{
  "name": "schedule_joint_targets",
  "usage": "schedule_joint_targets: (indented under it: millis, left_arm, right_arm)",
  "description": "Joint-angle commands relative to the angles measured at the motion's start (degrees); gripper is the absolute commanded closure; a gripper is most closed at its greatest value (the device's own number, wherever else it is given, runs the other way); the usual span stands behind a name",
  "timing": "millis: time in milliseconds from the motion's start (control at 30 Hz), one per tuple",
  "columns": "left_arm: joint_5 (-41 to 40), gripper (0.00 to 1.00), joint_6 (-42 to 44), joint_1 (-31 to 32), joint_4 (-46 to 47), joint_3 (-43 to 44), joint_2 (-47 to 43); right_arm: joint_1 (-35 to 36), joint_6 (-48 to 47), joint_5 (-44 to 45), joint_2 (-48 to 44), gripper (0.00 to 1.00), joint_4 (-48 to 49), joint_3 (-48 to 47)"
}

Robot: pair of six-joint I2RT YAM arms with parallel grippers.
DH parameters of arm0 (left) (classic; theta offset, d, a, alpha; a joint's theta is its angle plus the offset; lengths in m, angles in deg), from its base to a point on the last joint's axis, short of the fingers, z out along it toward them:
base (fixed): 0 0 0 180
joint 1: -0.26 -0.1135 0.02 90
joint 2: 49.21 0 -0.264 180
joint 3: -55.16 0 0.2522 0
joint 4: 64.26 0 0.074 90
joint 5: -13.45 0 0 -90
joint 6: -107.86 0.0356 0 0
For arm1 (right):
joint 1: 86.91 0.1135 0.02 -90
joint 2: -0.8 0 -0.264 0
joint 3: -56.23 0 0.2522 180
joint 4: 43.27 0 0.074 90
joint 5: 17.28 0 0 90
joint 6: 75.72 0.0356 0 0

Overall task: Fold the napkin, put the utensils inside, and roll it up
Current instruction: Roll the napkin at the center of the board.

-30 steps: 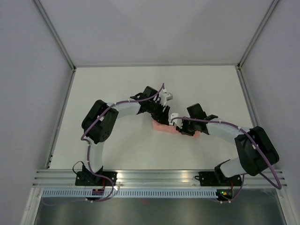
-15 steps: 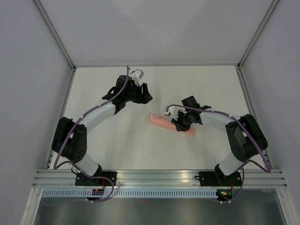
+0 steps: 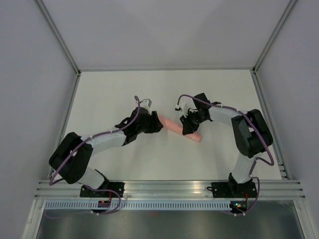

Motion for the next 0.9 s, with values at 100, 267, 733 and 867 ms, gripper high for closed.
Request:
schedule_joint_targets:
  millis: [100,267,733,867]
  left_arm:
    - [-6.47,0.44,-11.04,4.66,13.95,0.05,6.75]
    - [-7.08,0.45,-12.71,6.24,15.28,3.65,12.20]
    - [-10.95,0.44,-12.72,6.86,10.63,10.24,18.71]
    - [-11.04,0.44,-11.93,6.86,7.46,12.27,20.65]
  right_arm:
    - [0.46,2.69,3.44,5.66,0.94,-5.29,2.41]
    - [0.20,3.39,2.30,6.37,0.94,-5.73,2.06]
    - [-0.16,2.34,-0.87,7.07,0.90,-7.66,0.65]
    - [-0.33,2.25,-0.69,5.84,0.83,-7.66,0.65]
